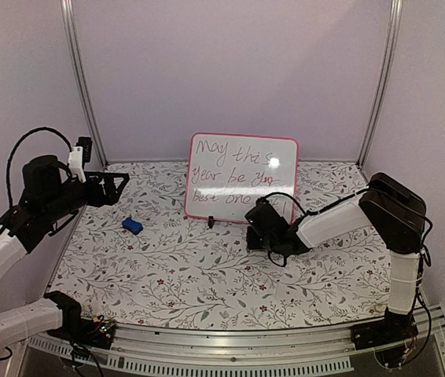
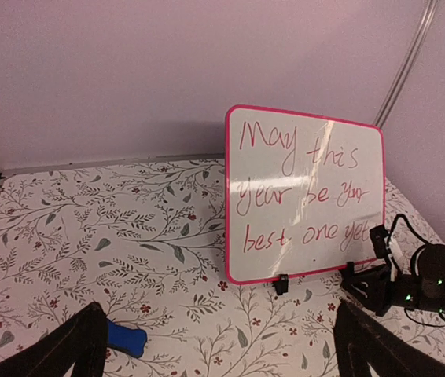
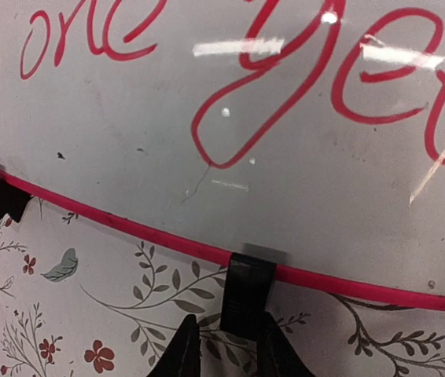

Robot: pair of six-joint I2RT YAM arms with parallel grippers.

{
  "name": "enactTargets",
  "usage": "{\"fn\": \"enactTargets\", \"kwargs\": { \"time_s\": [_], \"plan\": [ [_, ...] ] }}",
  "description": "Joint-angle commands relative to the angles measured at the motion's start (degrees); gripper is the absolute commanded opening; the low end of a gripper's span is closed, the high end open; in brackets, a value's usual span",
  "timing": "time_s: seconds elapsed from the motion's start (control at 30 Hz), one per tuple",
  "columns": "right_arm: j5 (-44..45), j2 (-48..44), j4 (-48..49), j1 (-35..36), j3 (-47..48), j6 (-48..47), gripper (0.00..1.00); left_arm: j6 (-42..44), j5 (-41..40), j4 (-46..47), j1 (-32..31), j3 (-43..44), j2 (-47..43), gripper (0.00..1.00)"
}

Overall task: Erase the whiteboard
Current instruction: Move the whiteboard to the center of the board.

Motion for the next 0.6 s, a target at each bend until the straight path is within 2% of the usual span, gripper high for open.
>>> {"fn": "enactTargets", "kwargs": {
  "time_s": [0.0, 0.23, 0.57],
  "plan": [
    [-3.0, -2.1, 0.0, 1.2, -0.9, -0.2, 0.26, 0.7, -0.7, 0.6, -0.6, -0.4, -0.1, 1.0],
    [0.6, -2.0, -3.4, 1.2, -0.5, 1.7, 0.32, 0.7, -0.7, 0.4, -0.6, -0.5, -0.2, 1.0],
    [8.3, -2.3, -10.8, 1.2, -0.1, 7.4, 0.33, 0.7, -0.7, 0.5, -0.6, -0.5, -0.4, 1.0]
  ]
}}
